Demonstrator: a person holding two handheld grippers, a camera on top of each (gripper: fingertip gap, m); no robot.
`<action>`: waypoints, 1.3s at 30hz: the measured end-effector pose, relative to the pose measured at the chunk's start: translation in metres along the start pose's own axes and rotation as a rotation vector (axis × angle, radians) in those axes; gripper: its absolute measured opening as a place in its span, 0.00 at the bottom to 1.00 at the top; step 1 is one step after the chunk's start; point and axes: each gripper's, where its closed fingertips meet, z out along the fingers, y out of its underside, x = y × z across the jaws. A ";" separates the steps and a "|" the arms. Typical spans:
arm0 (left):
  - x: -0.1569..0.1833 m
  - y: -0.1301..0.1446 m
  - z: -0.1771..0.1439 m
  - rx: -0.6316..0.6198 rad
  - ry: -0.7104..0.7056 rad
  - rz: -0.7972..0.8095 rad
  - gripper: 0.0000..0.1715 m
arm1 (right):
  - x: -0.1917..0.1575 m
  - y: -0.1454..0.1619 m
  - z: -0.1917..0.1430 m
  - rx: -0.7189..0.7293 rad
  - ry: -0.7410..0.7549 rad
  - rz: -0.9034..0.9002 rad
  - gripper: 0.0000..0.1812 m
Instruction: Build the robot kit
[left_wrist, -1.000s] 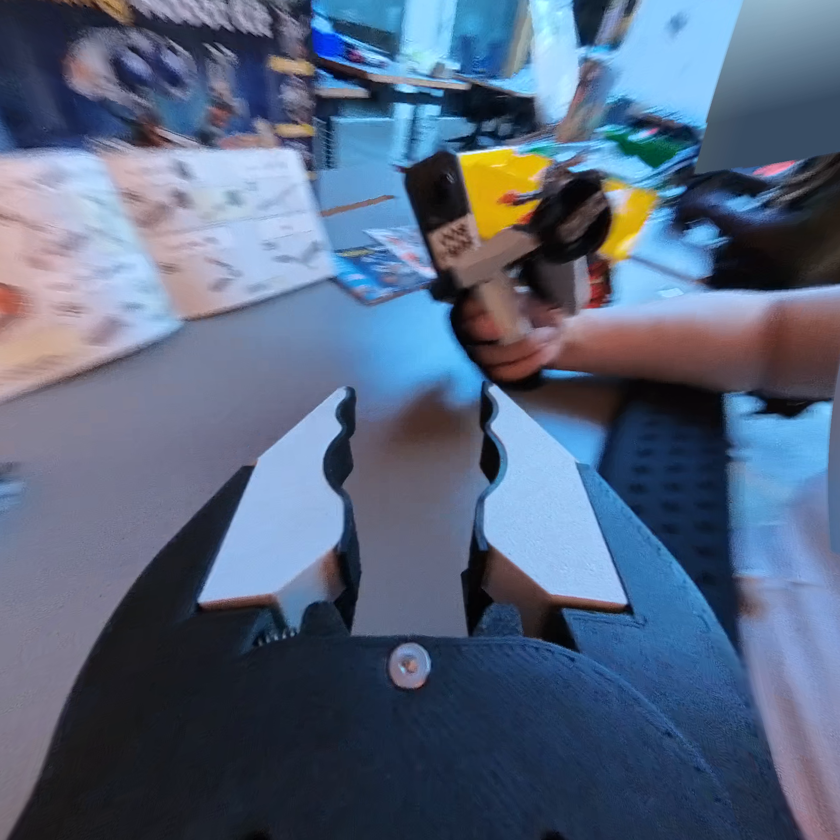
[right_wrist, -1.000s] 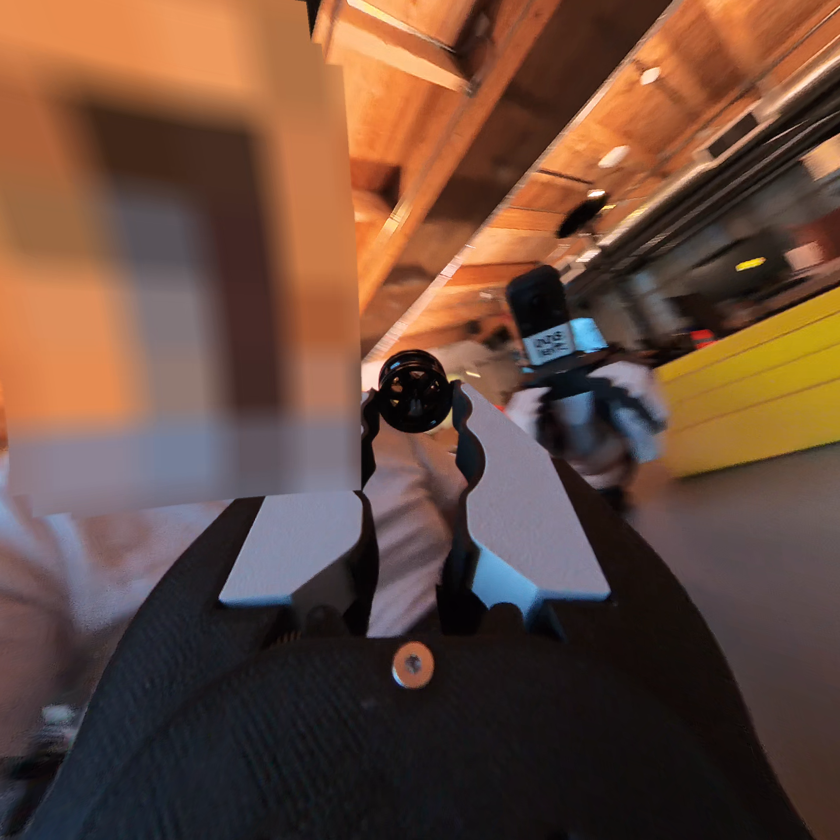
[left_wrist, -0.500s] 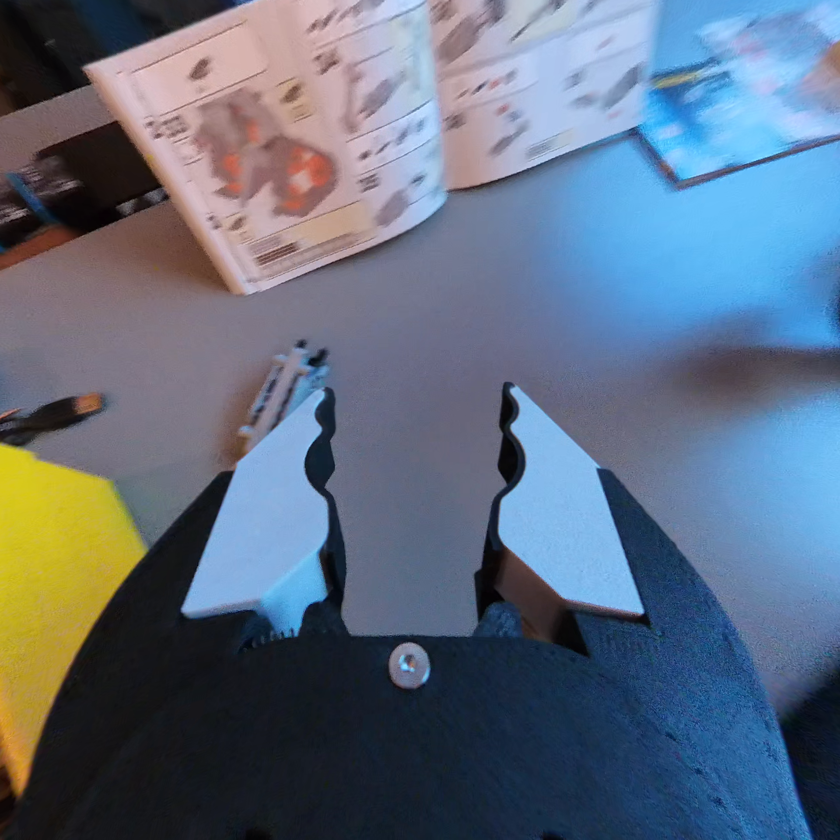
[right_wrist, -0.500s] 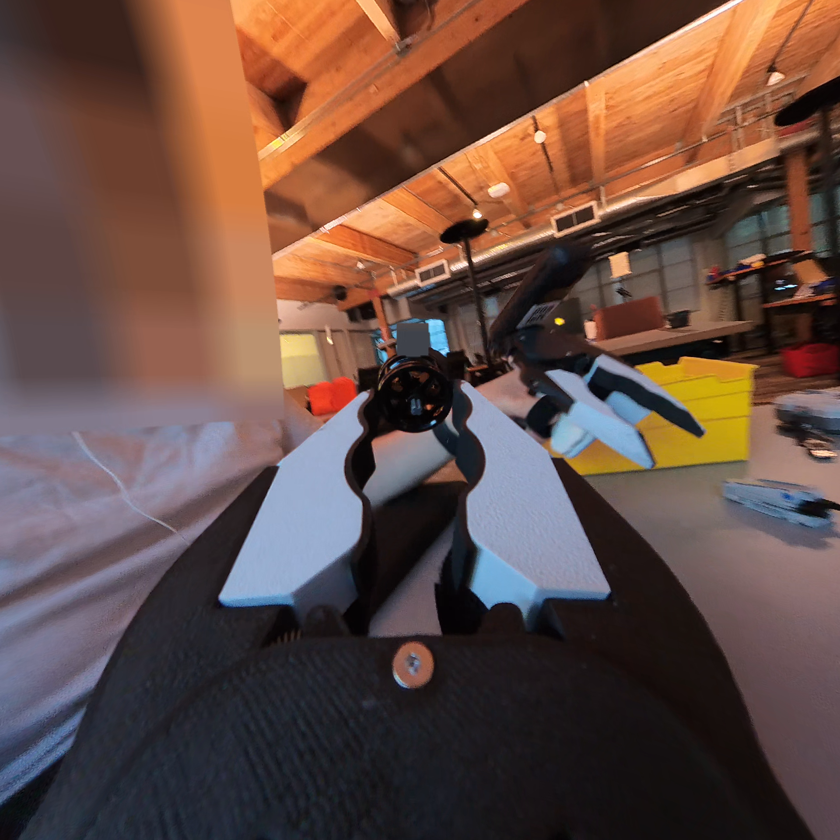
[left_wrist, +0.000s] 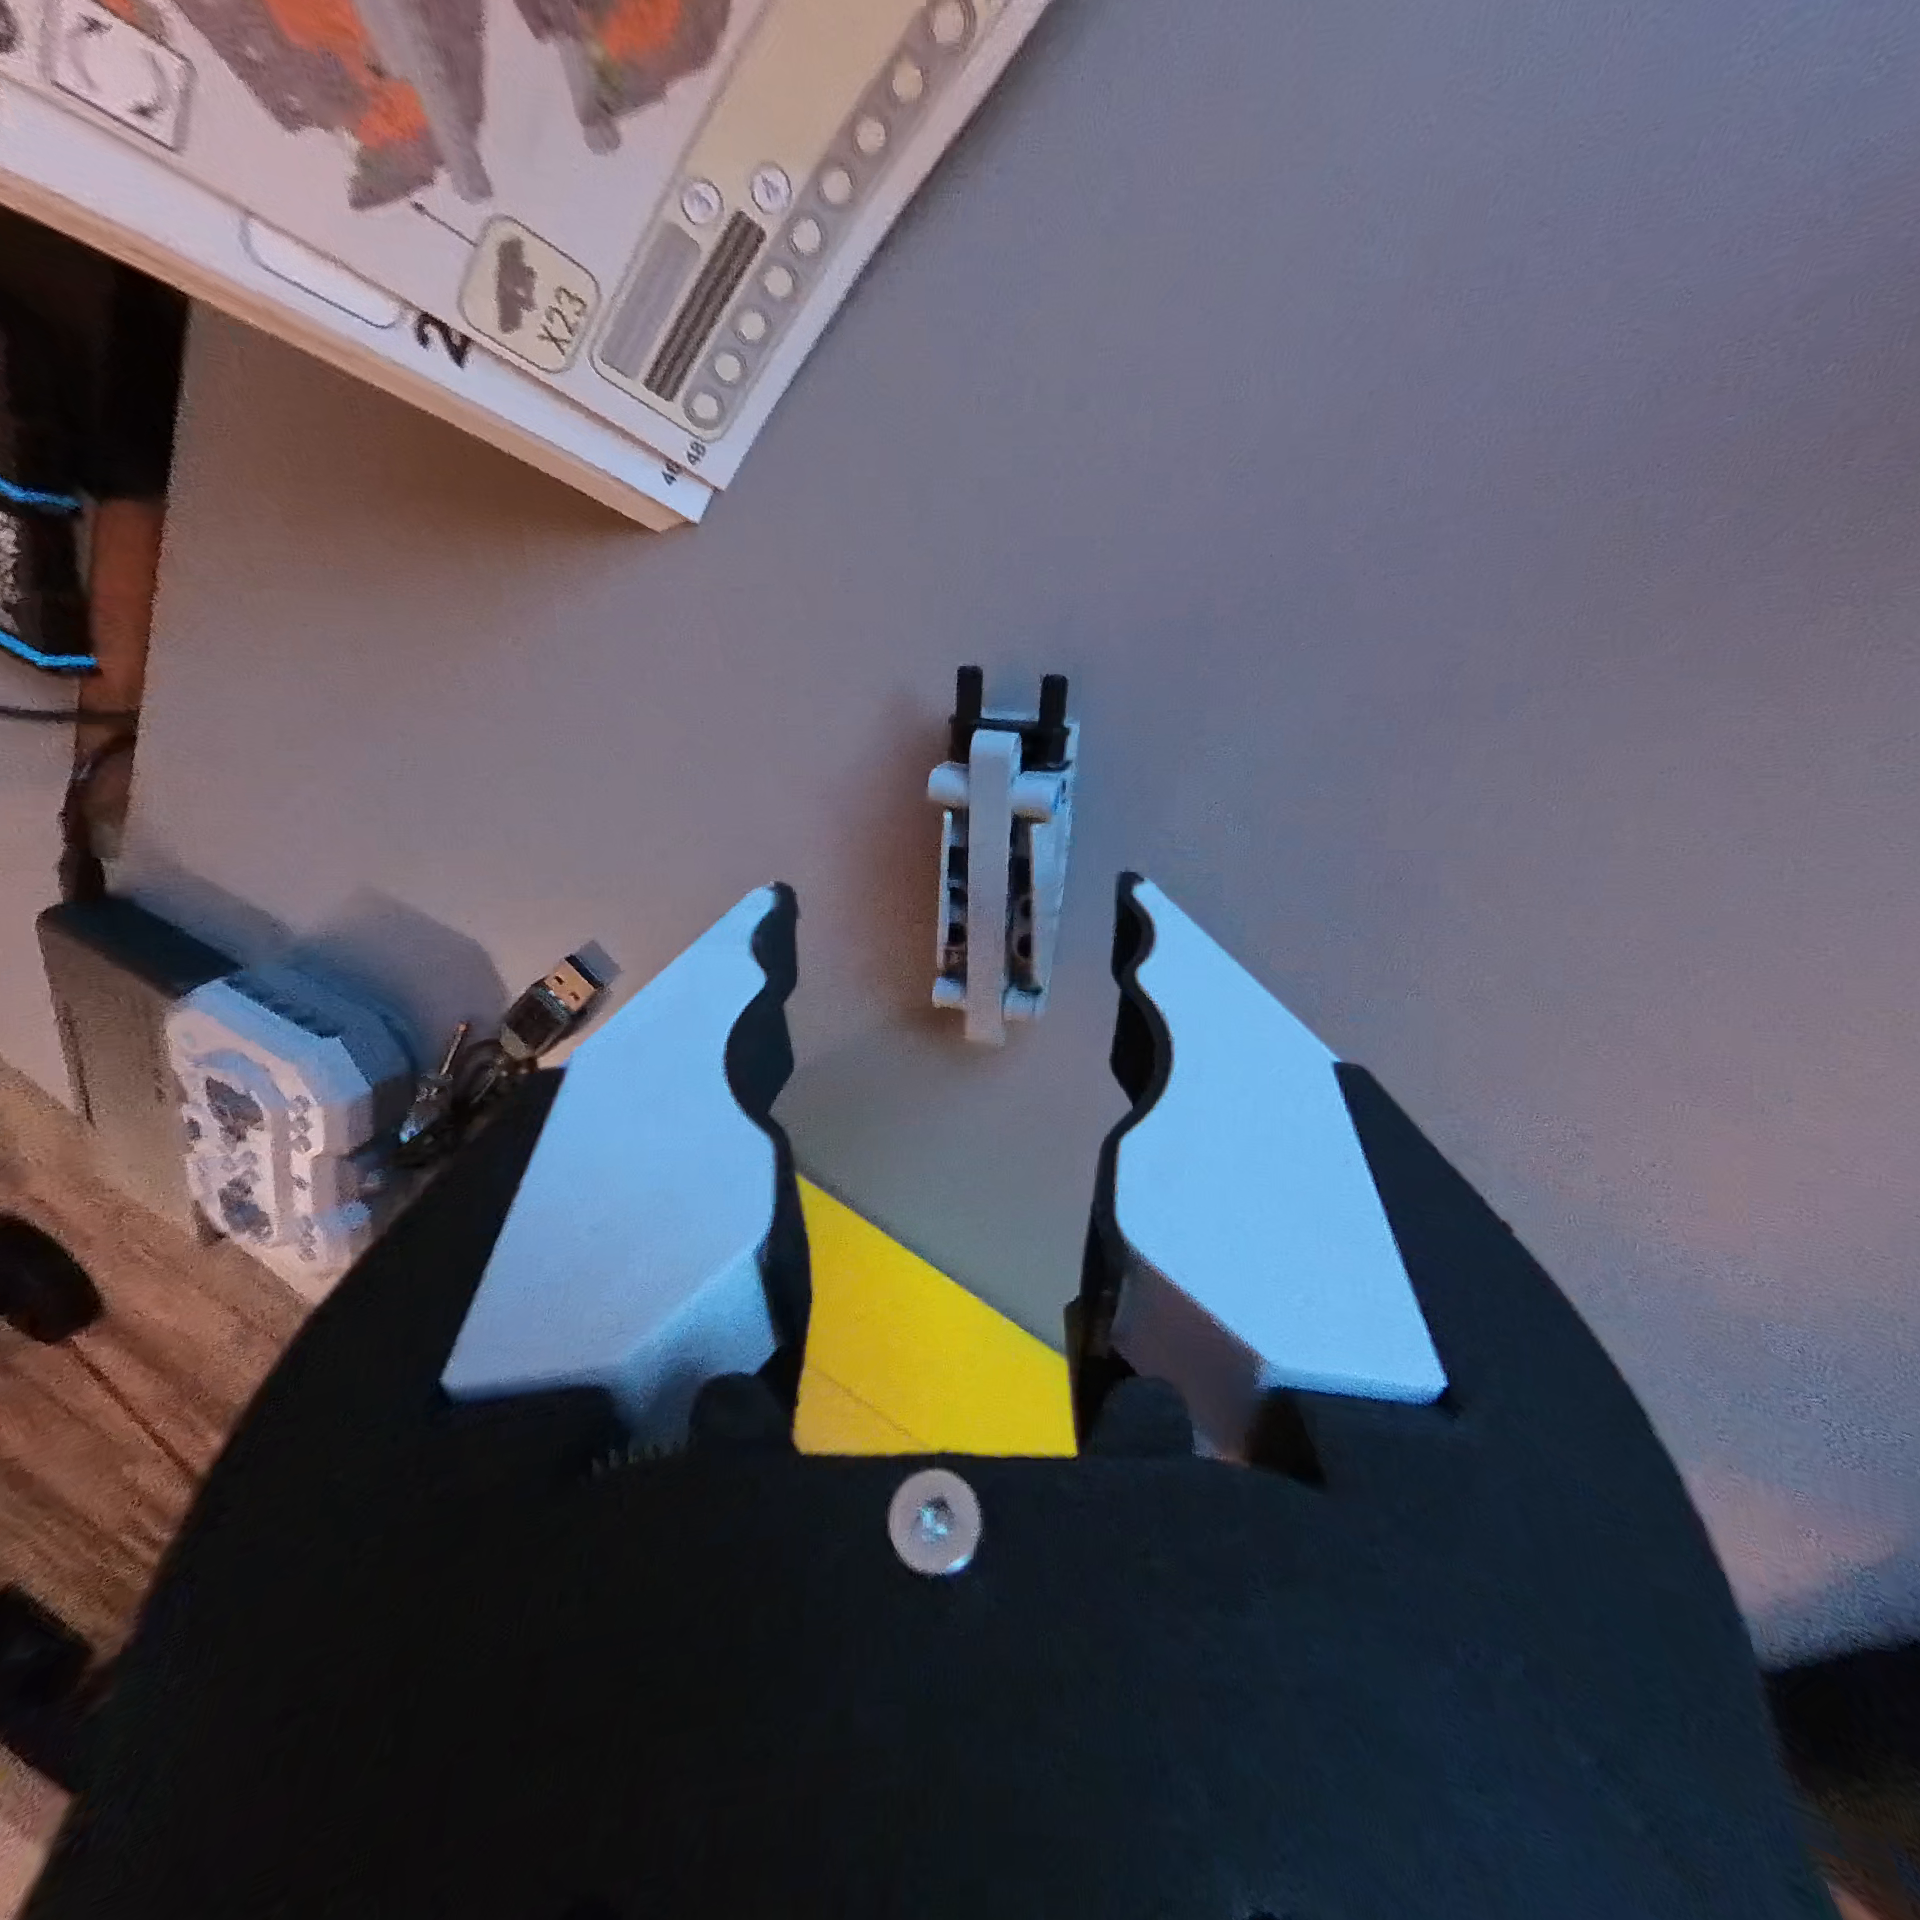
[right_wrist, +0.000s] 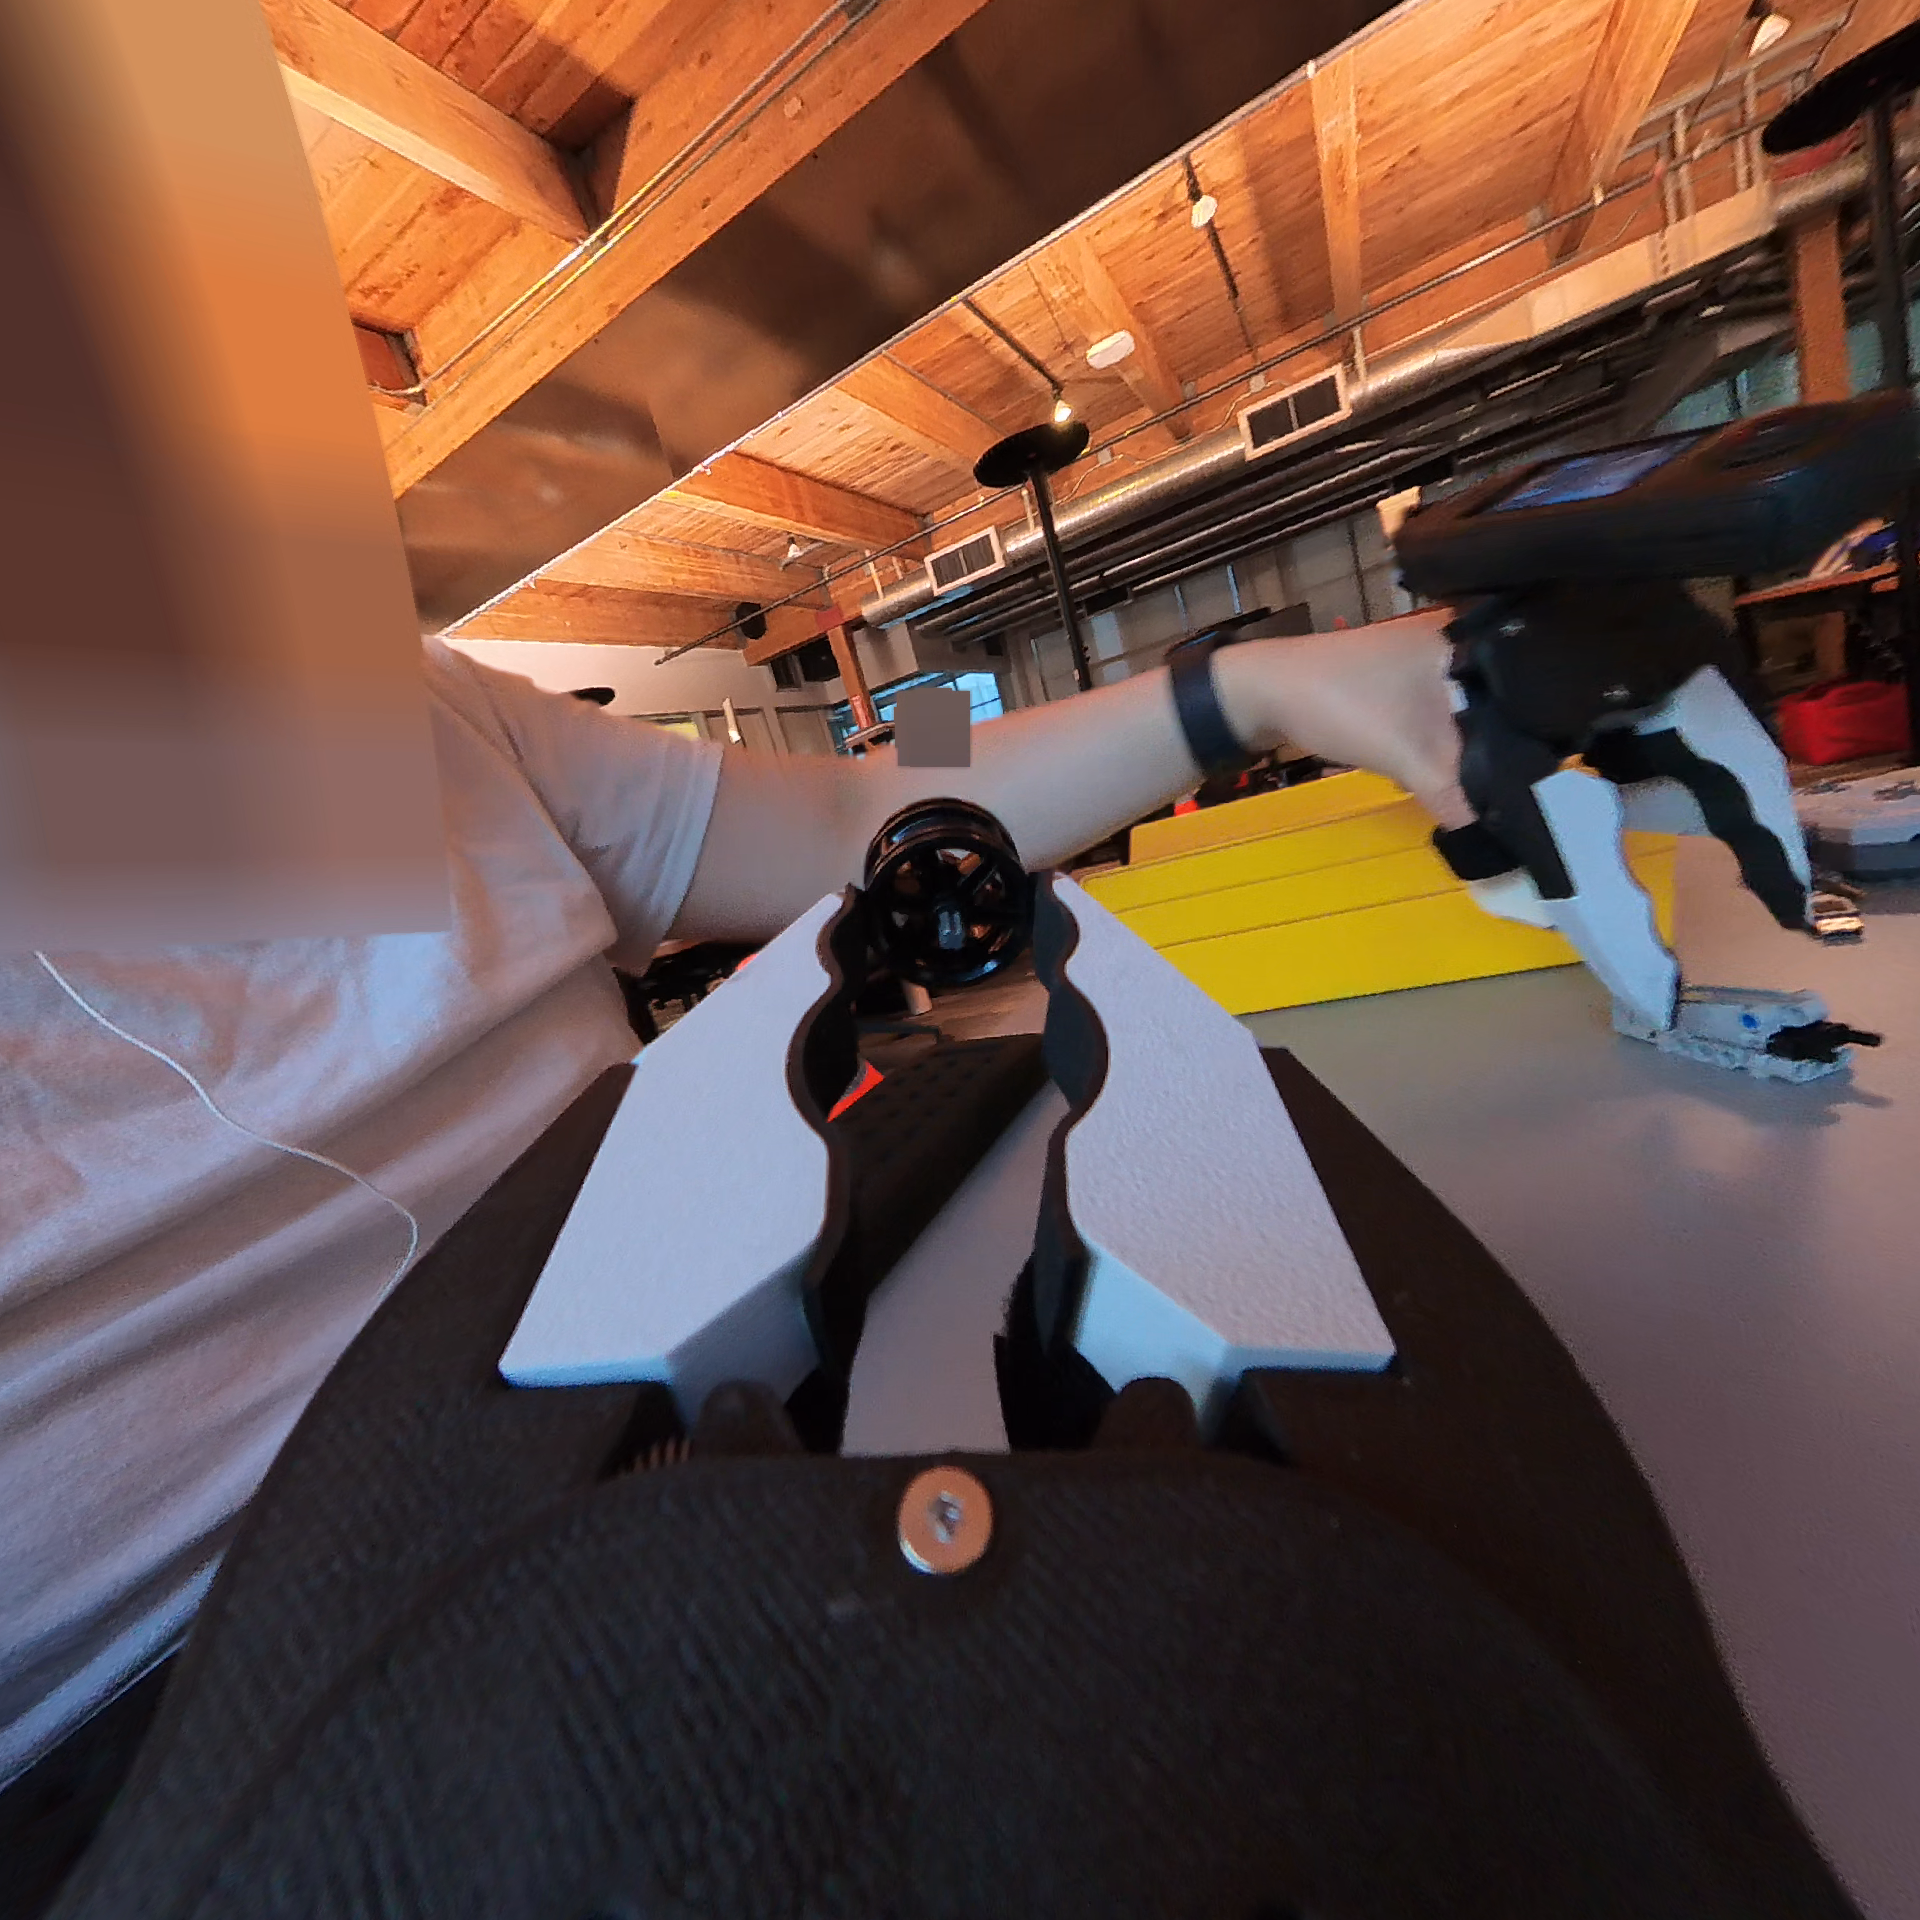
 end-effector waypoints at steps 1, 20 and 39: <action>-0.001 0.002 0.003 -0.009 0.032 0.003 0.31 | -0.001 0.000 0.001 -0.002 -0.001 0.001 0.17; 0.062 -0.007 0.009 0.025 0.298 0.009 0.14 | -0.002 0.013 0.006 -0.050 -0.020 0.040 0.17; 0.218 -0.005 -0.042 0.258 0.314 0.141 0.36 | 0.004 0.020 0.002 -0.082 0.007 0.033 0.17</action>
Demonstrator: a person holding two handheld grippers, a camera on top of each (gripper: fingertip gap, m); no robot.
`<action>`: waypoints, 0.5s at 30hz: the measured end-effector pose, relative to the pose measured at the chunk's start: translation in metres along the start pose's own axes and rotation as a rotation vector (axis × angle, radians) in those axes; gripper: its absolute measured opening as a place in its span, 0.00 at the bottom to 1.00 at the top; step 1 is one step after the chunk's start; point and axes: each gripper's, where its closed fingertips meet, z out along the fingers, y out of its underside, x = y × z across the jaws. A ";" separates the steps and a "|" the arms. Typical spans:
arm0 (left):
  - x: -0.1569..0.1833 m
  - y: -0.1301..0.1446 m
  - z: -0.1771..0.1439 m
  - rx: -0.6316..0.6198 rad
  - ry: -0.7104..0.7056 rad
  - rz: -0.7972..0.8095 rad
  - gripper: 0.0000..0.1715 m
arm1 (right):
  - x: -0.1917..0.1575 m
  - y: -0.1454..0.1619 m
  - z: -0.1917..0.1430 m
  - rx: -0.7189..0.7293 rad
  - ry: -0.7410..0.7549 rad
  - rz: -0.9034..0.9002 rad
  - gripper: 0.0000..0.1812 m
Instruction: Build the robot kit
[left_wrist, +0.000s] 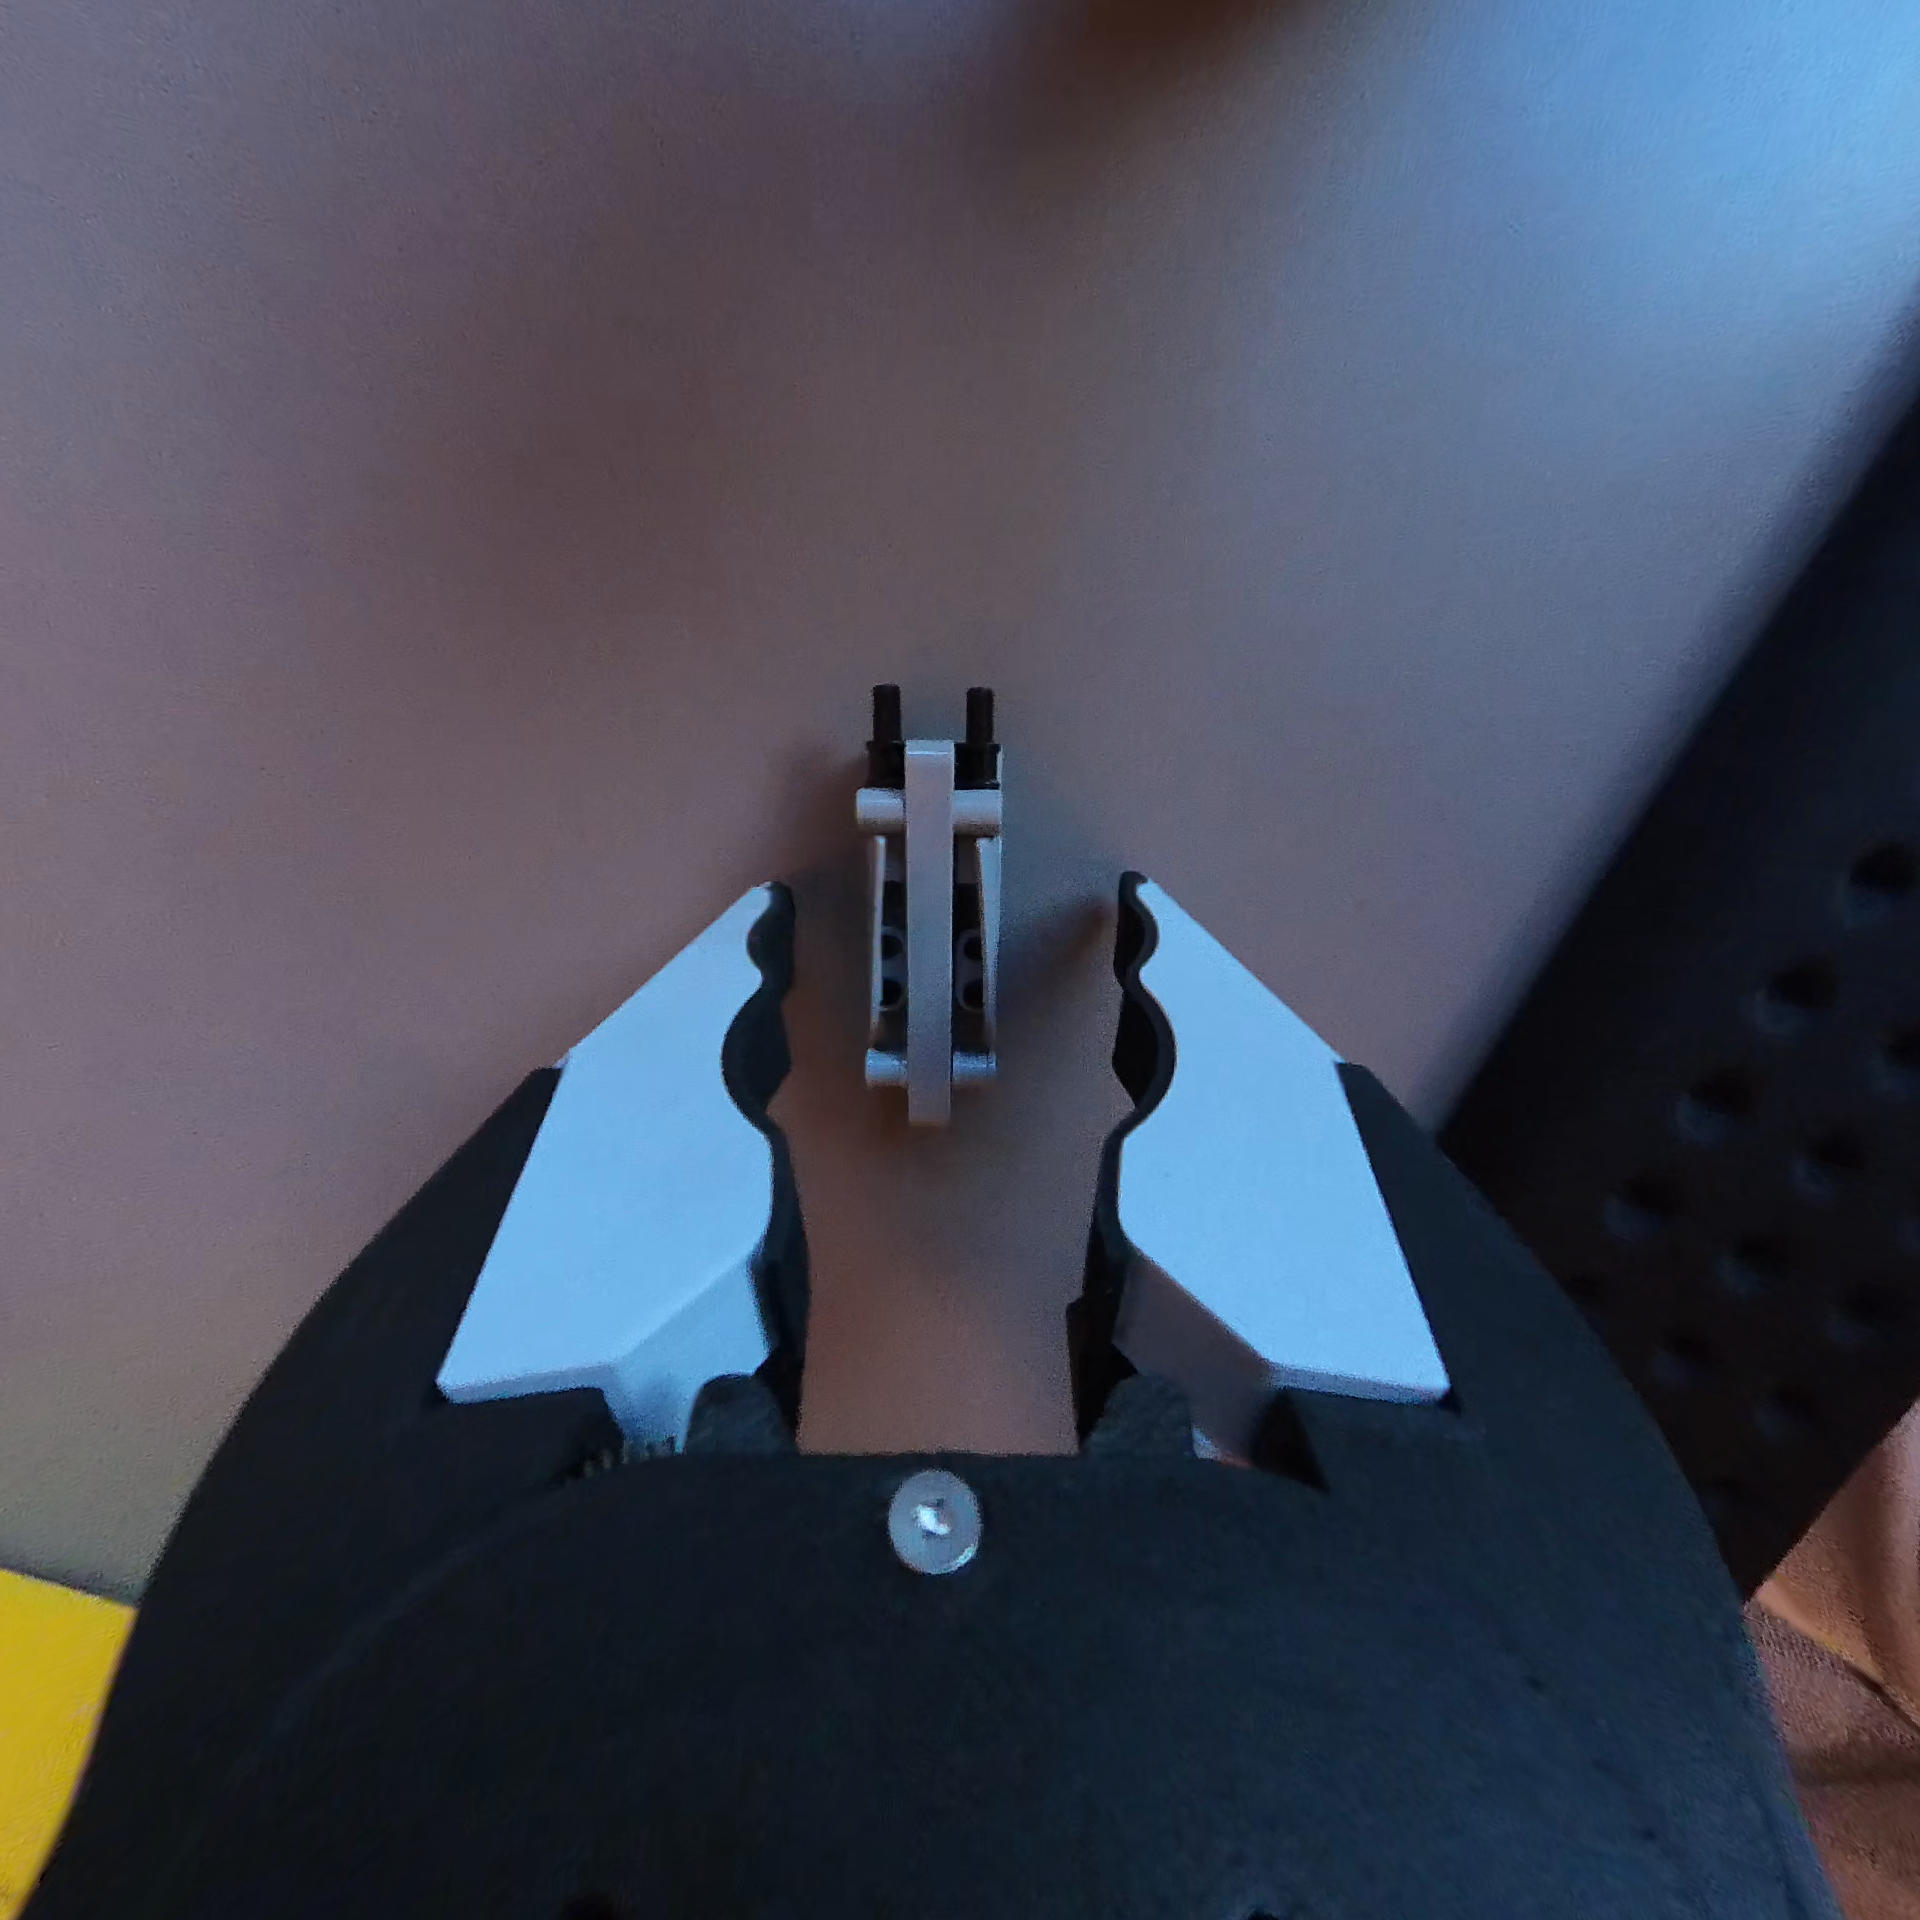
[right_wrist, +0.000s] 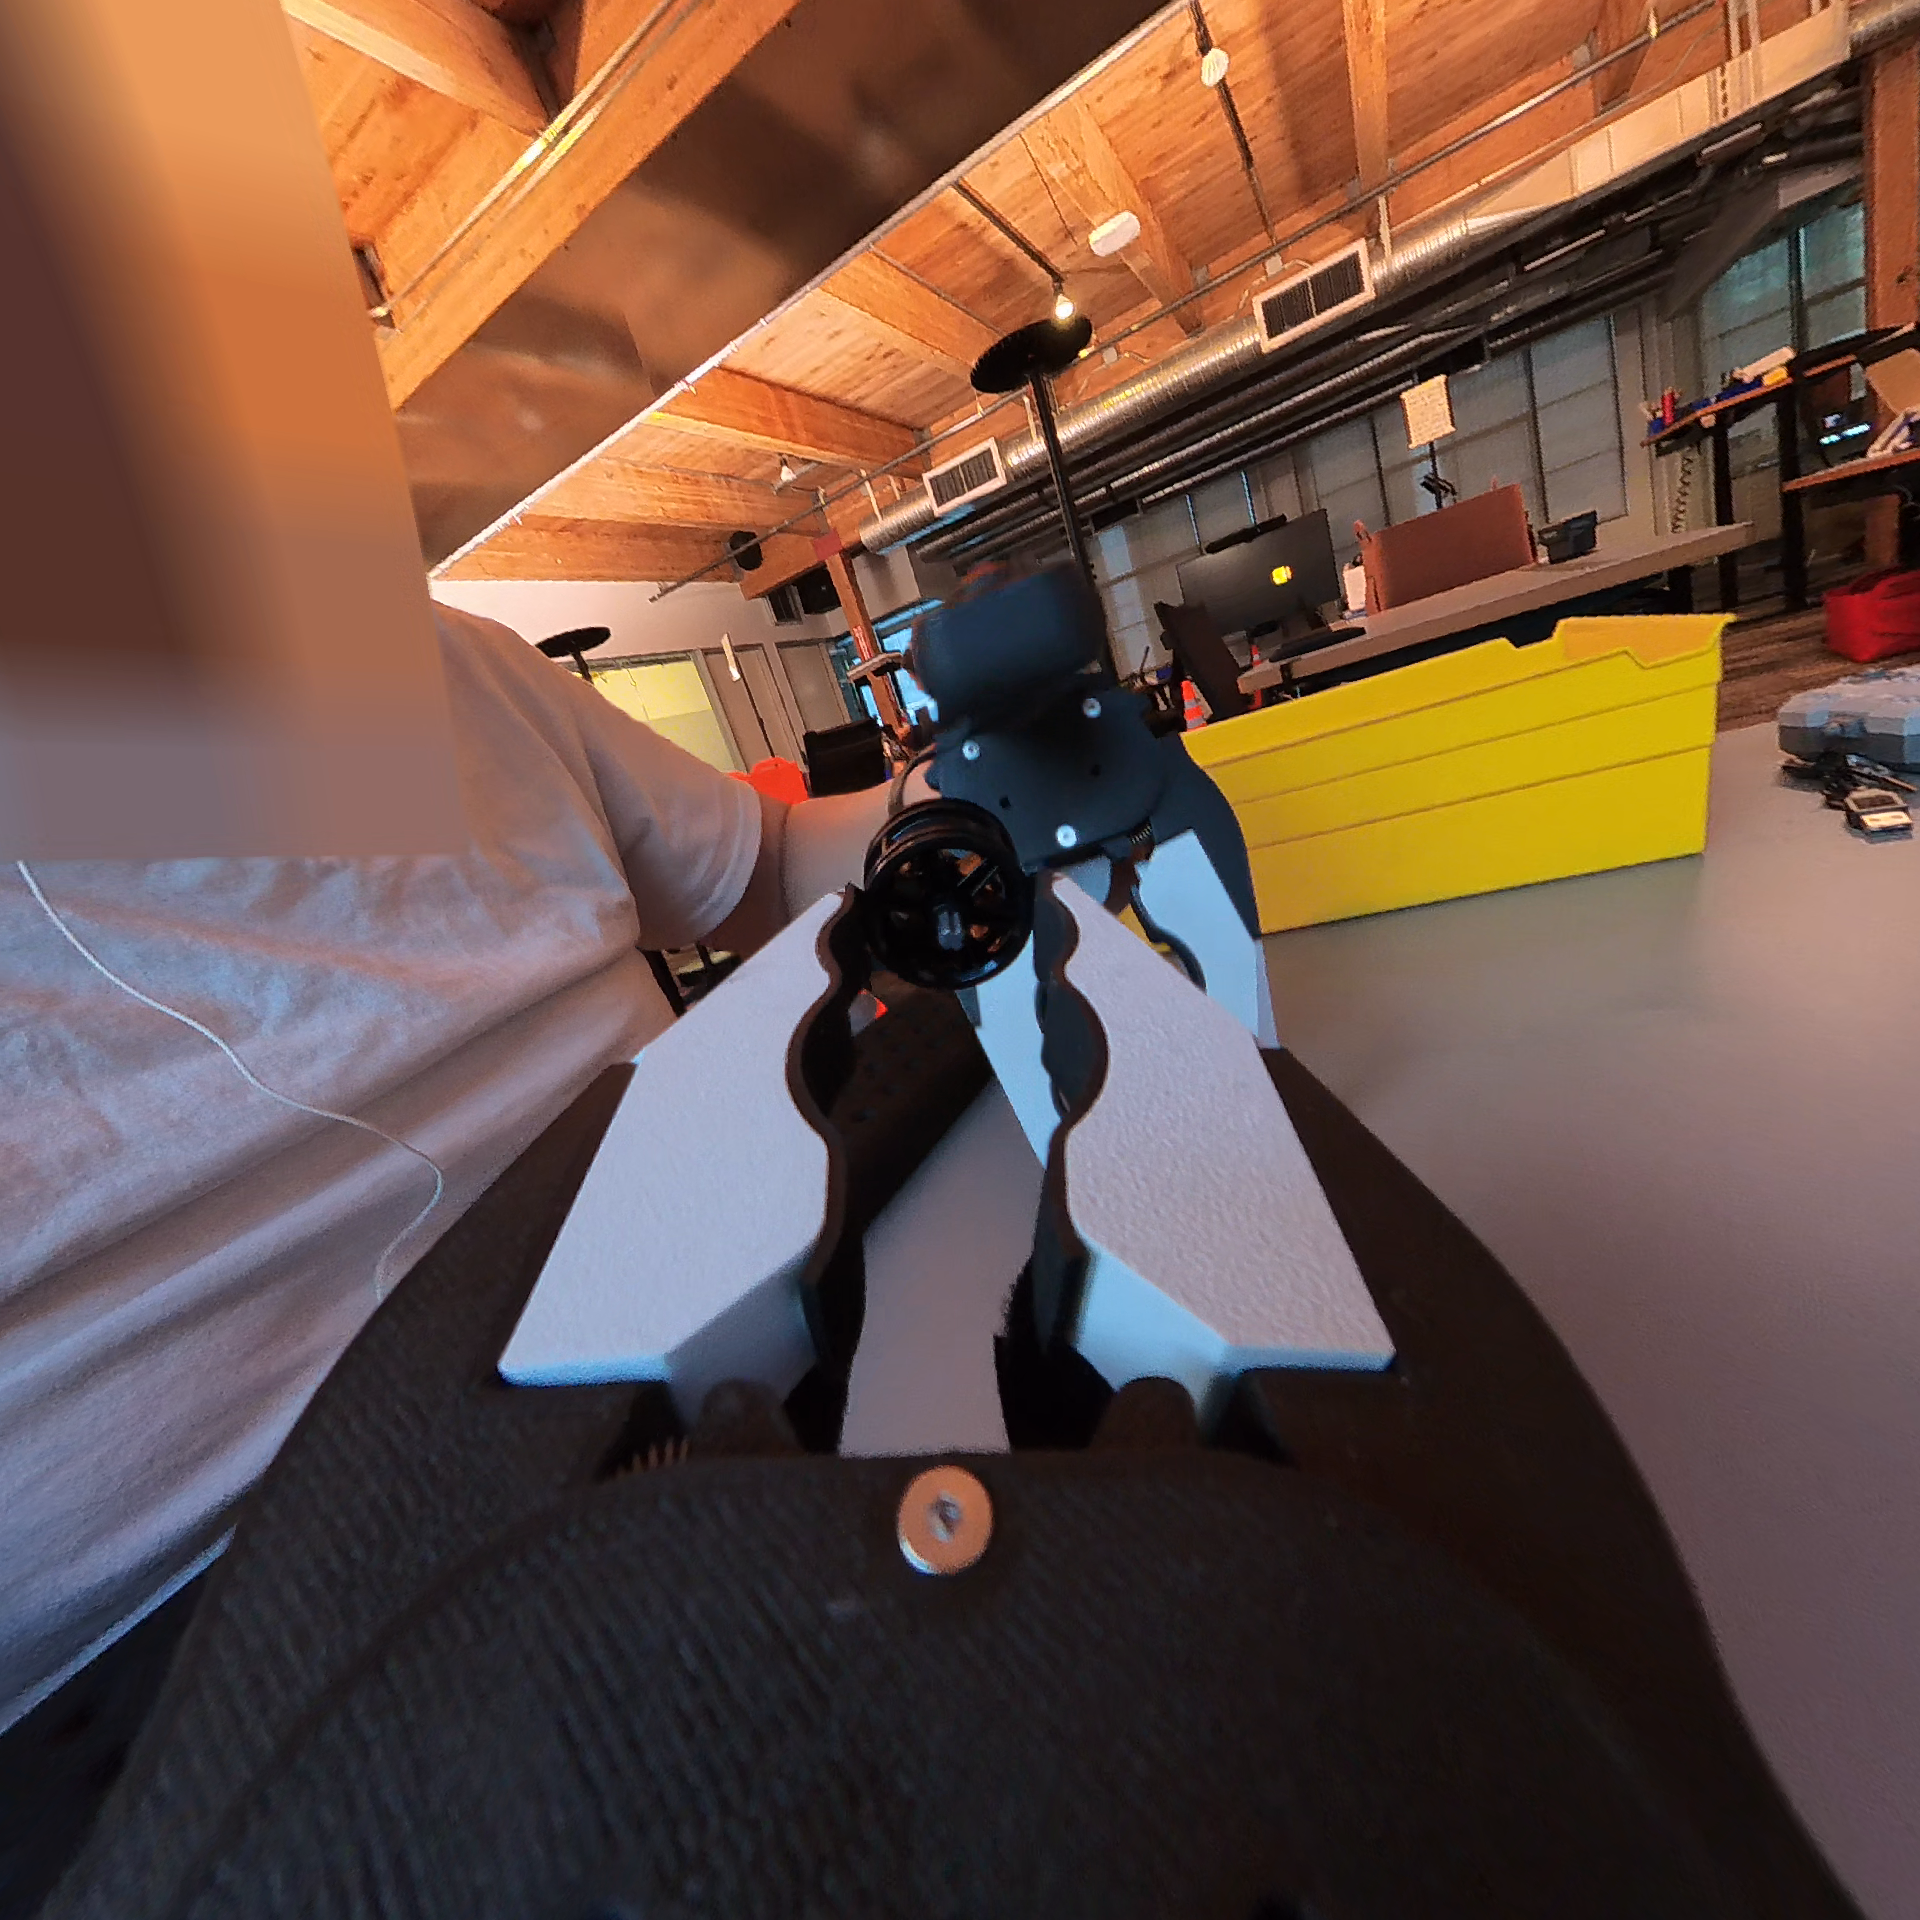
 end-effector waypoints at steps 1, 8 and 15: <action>-0.001 -0.001 -0.002 0.028 -0.002 -0.012 0.36 | 0.001 0.001 0.000 -0.006 0.005 0.000 0.17; 0.010 -0.048 -0.055 0.539 0.091 -0.206 0.35 | 0.005 0.008 0.002 -0.064 0.056 -0.080 0.17; 0.027 -0.066 -0.080 0.856 0.324 -0.377 0.37 | -0.001 0.003 0.007 -0.071 0.076 -0.167 0.17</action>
